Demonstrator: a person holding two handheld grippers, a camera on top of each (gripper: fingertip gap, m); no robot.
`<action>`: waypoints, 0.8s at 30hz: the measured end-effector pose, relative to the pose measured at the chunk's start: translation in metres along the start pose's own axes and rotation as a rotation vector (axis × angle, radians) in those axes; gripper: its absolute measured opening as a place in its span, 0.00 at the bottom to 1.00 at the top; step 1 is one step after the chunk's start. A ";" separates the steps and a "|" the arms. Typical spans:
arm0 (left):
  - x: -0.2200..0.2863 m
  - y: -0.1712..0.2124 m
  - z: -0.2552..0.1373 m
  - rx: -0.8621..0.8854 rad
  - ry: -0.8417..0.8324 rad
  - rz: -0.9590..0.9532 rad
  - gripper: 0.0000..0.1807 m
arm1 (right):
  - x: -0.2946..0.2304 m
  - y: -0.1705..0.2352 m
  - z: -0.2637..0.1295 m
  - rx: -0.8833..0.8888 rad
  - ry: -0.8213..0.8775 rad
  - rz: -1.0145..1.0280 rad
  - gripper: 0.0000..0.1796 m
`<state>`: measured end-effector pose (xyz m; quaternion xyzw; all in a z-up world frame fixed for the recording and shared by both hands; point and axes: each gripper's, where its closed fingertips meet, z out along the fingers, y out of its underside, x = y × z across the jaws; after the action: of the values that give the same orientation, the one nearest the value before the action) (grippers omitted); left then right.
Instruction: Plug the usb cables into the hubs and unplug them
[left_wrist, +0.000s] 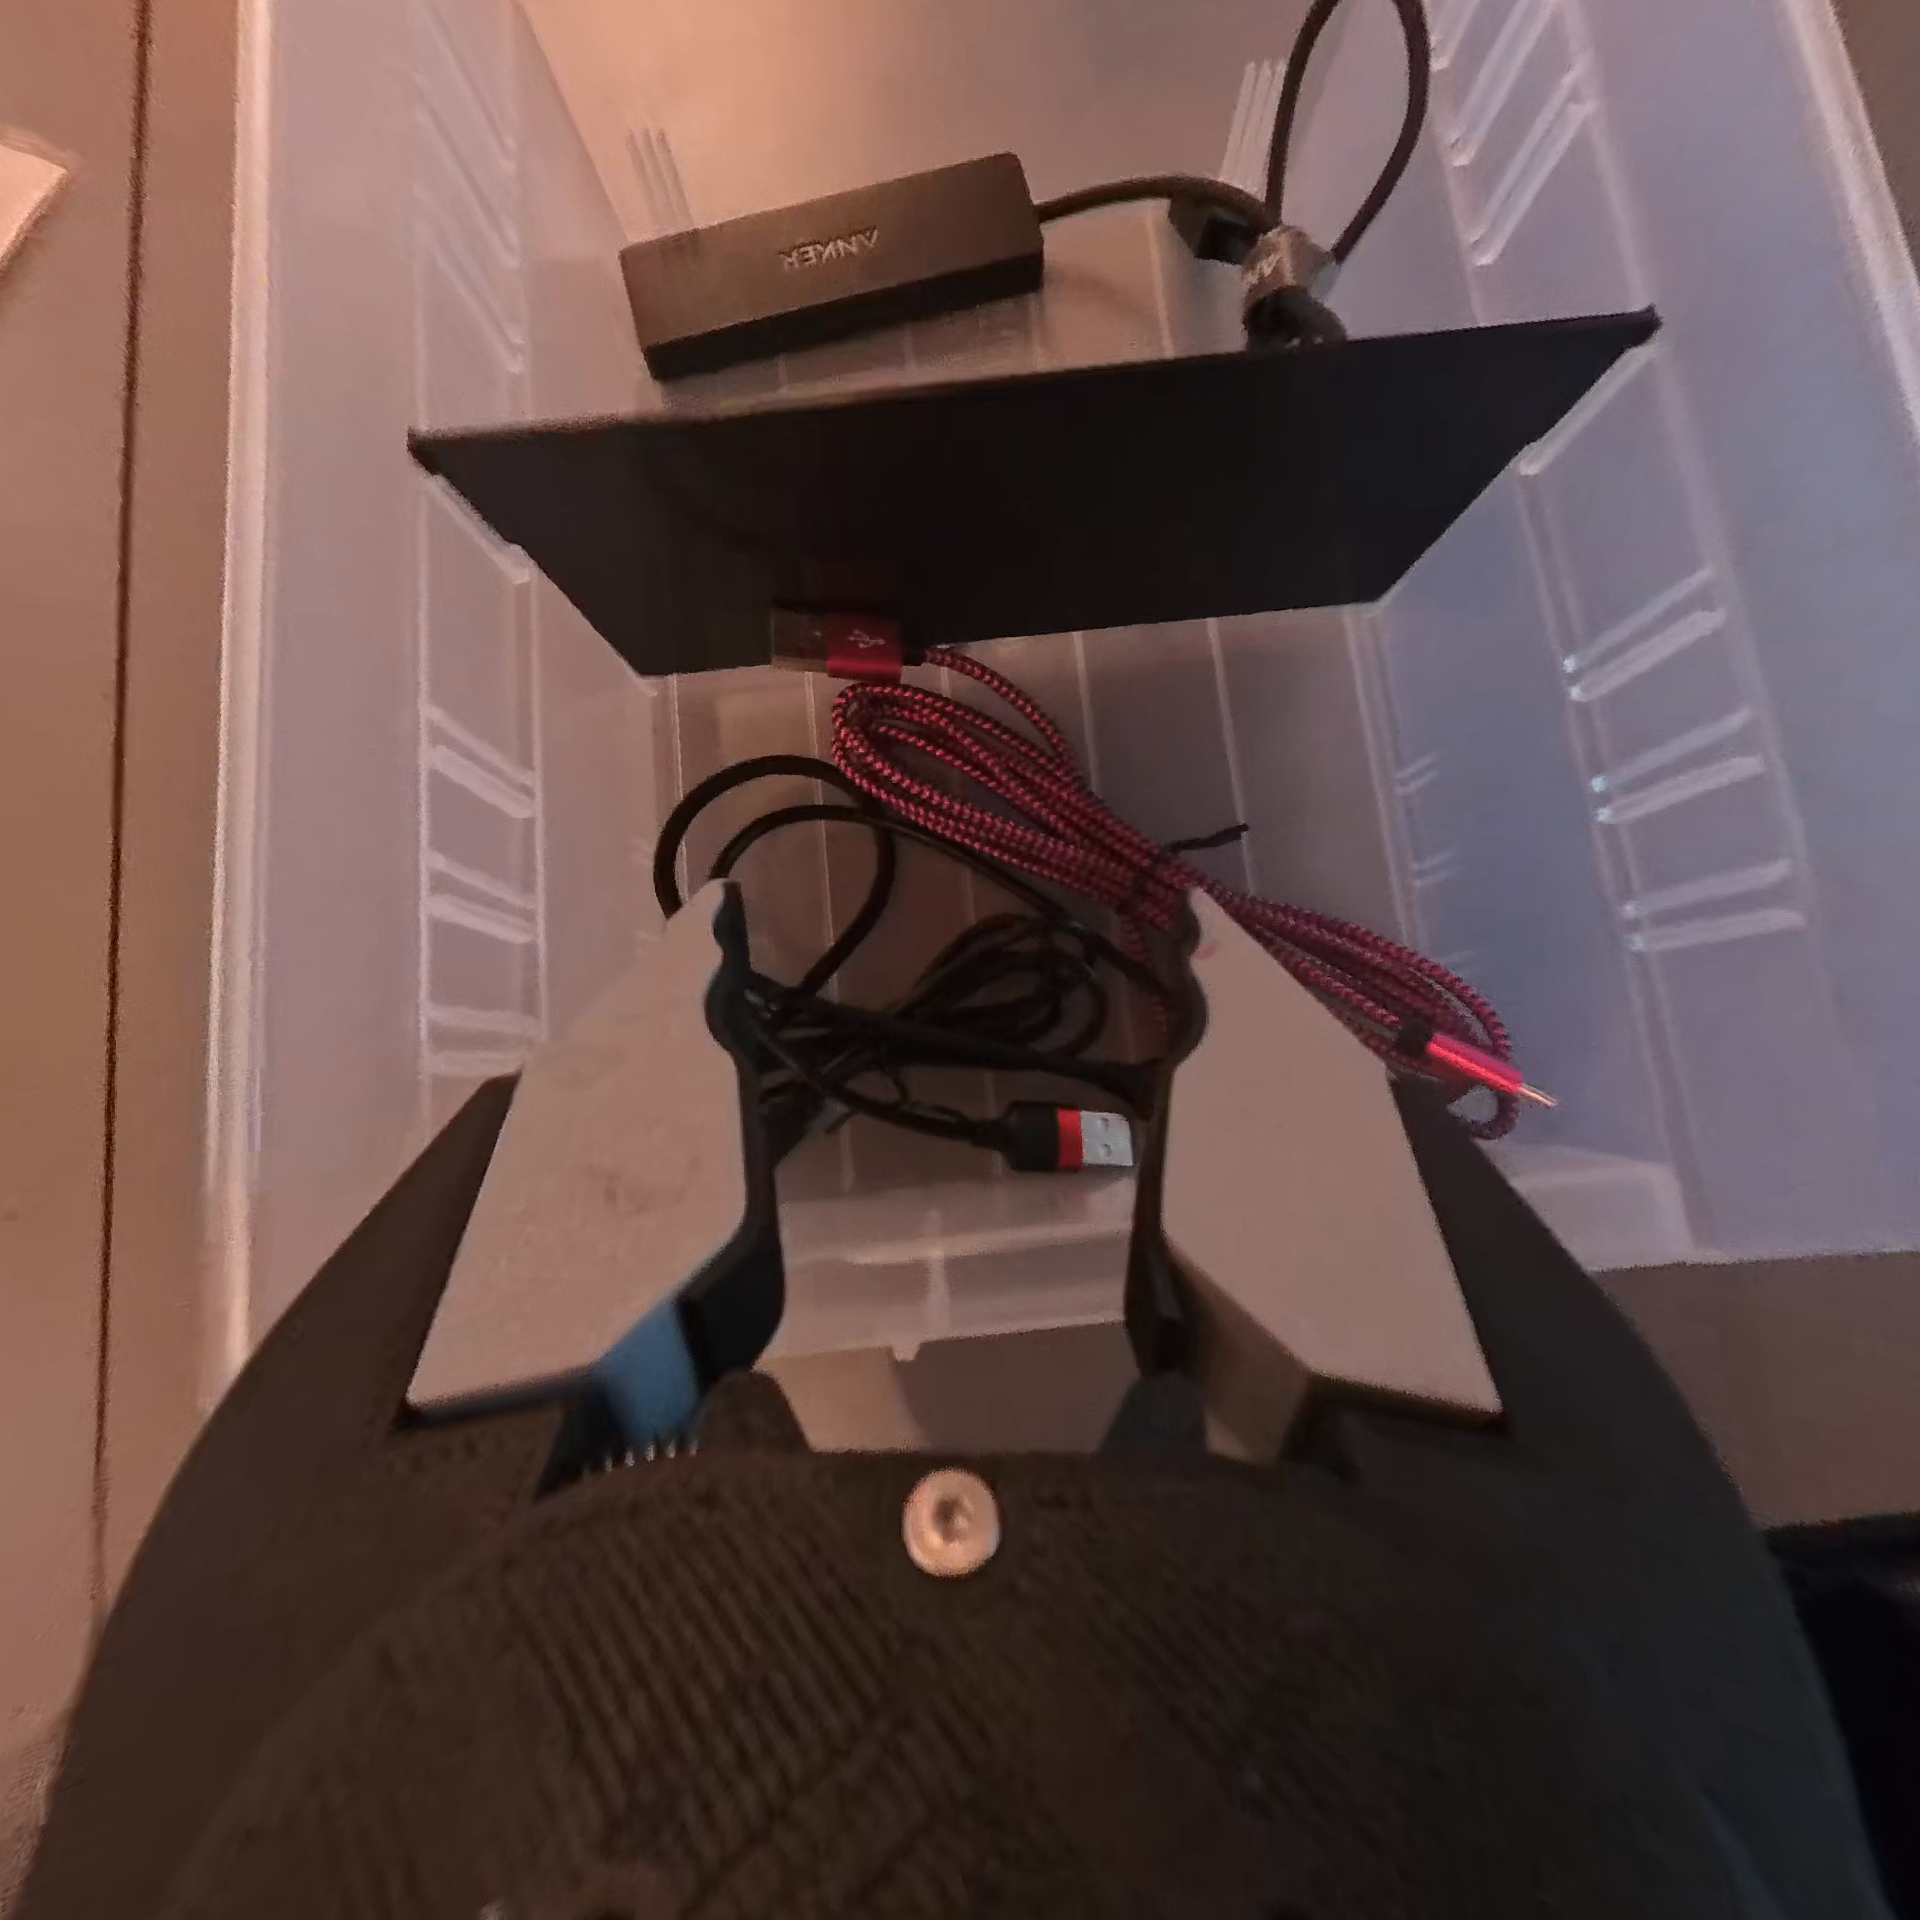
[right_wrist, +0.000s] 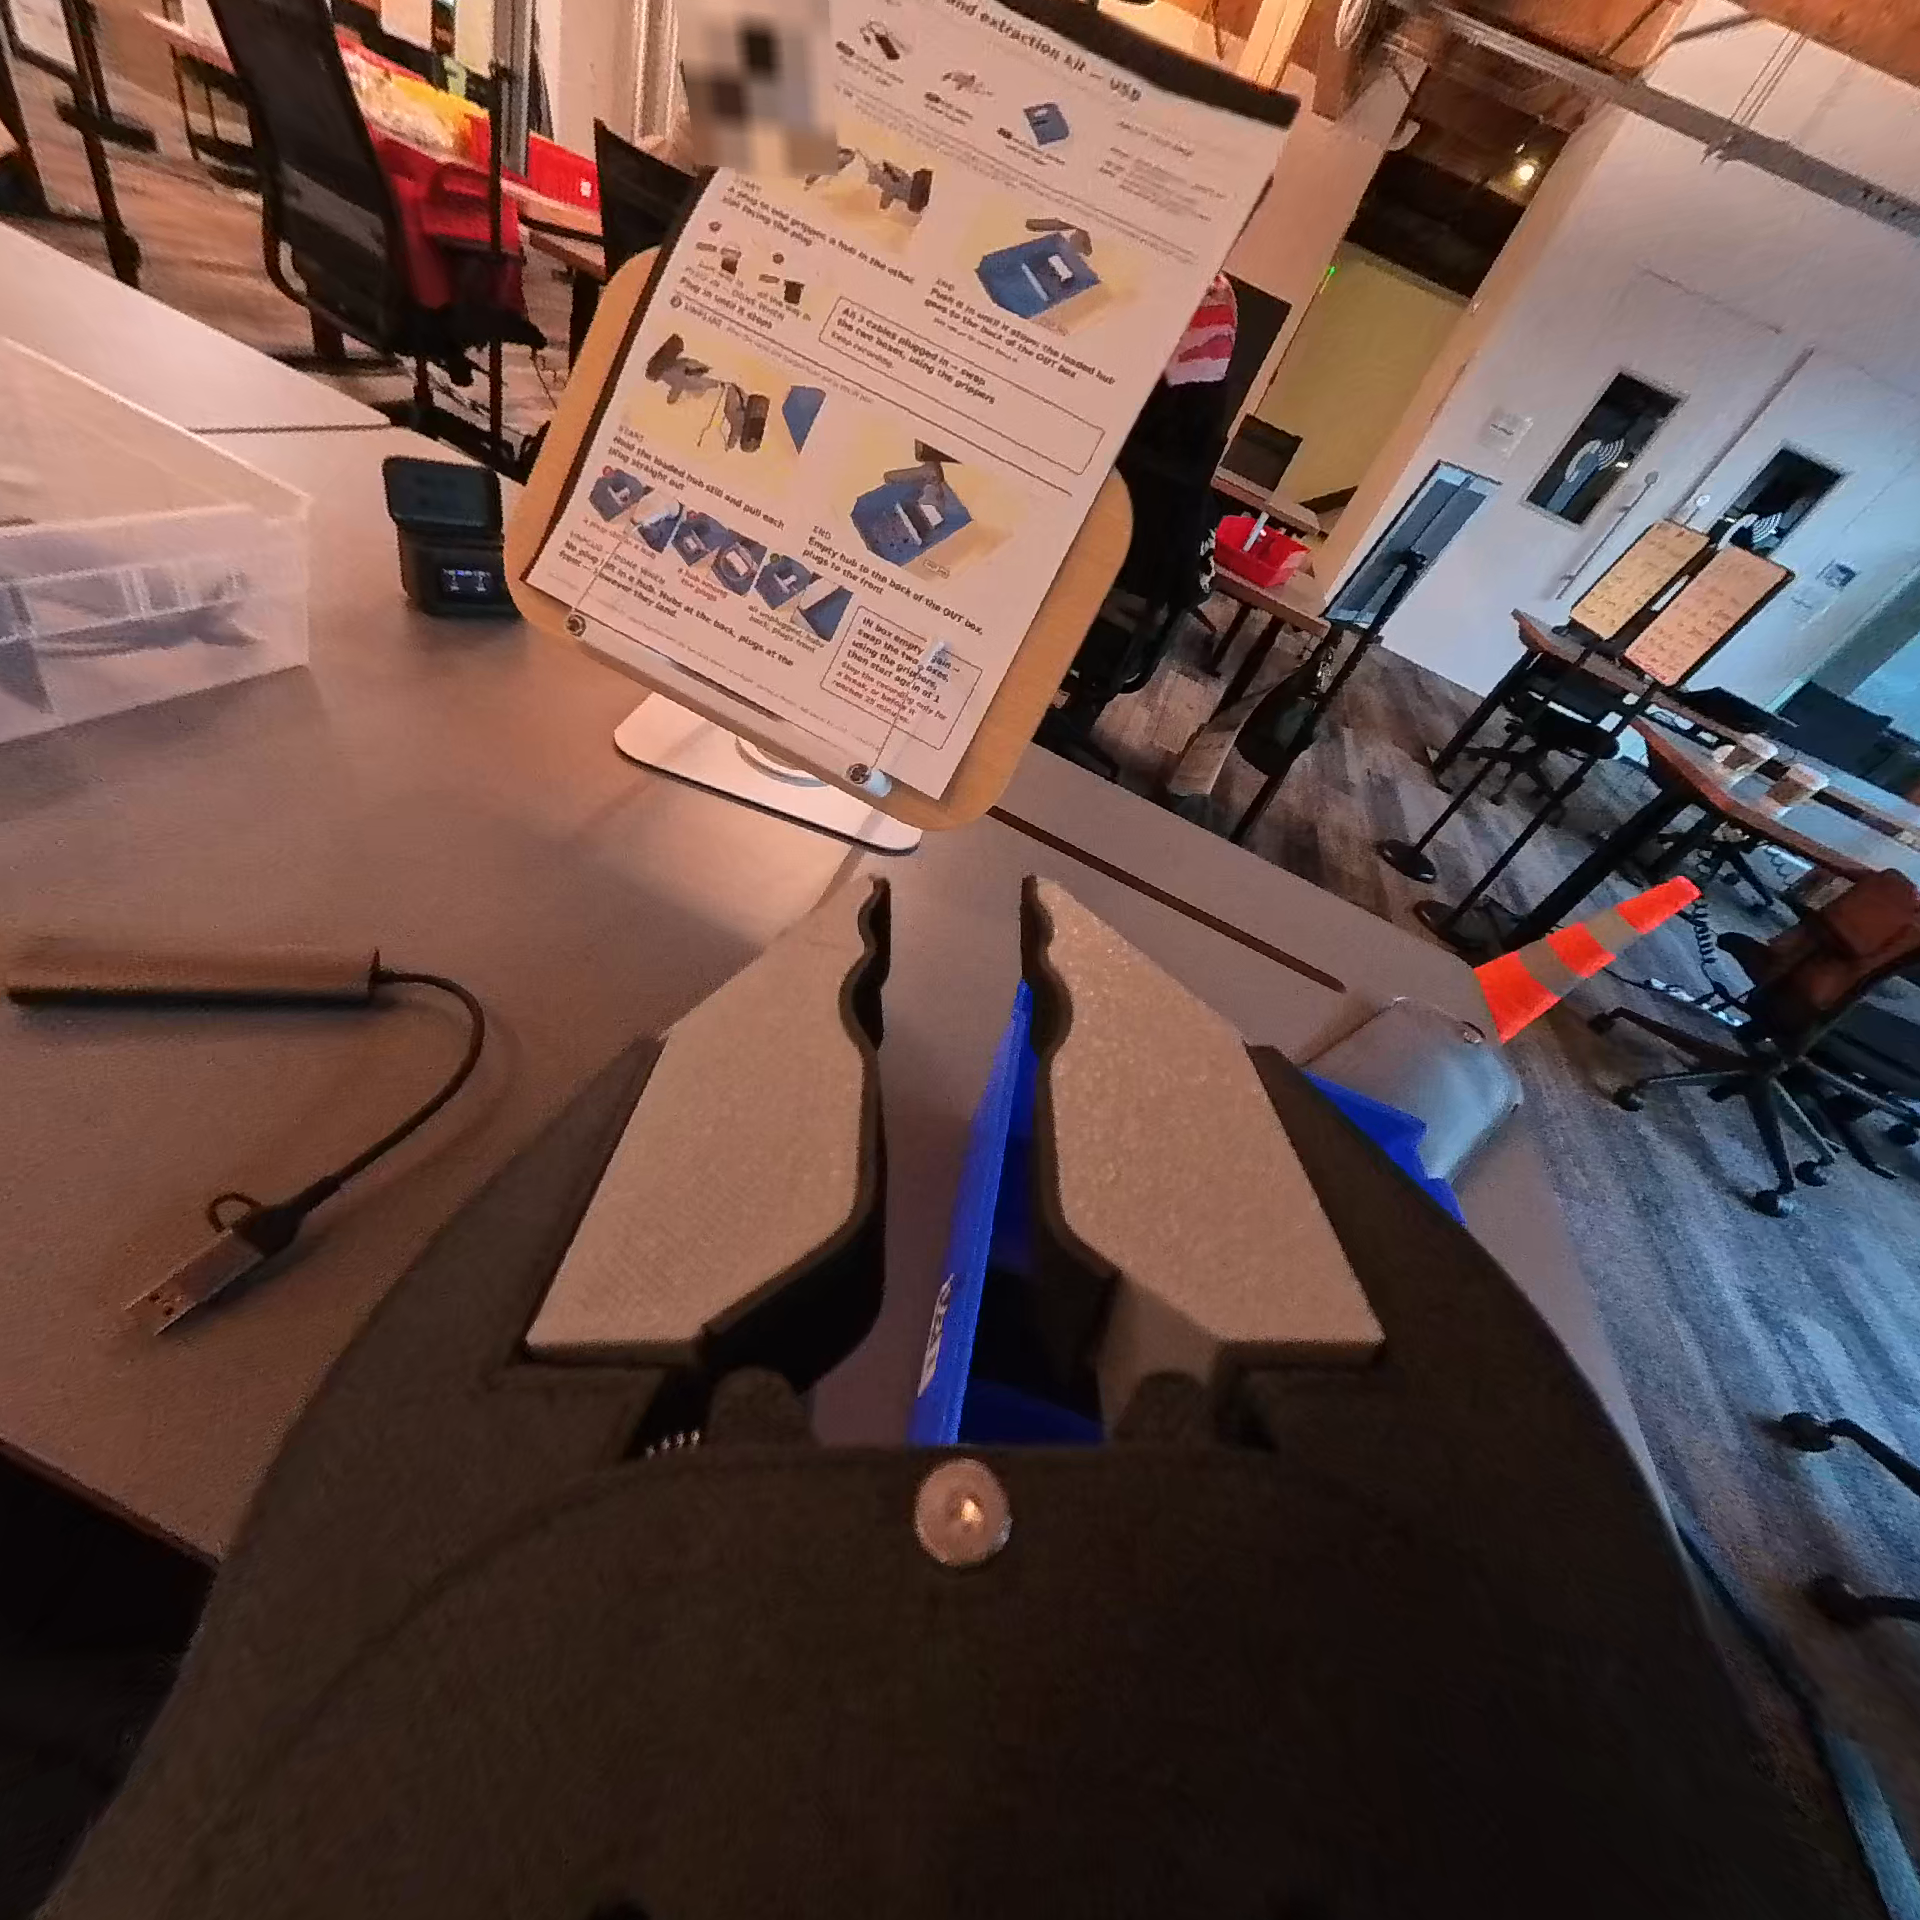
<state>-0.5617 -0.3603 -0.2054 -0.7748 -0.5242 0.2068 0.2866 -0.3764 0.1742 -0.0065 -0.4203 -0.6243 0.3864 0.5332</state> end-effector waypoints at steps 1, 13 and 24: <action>0.001 -0.005 0.000 -0.016 0.022 0.034 0.43 | -0.001 0.001 0.000 -0.003 -0.003 0.001 0.12; 0.010 0.032 0.028 -0.566 0.192 0.412 0.33 | -0.009 -0.002 0.006 0.014 -0.035 0.000 0.12; 0.011 -0.017 -0.019 -0.314 0.090 0.429 0.02 | -0.037 -0.033 0.019 0.131 -0.204 0.047 0.11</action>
<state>-0.5574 -0.3500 -0.1800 -0.9115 -0.3604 0.1442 0.1356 -0.3957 0.1276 0.0096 -0.3575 -0.6388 0.4795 0.4840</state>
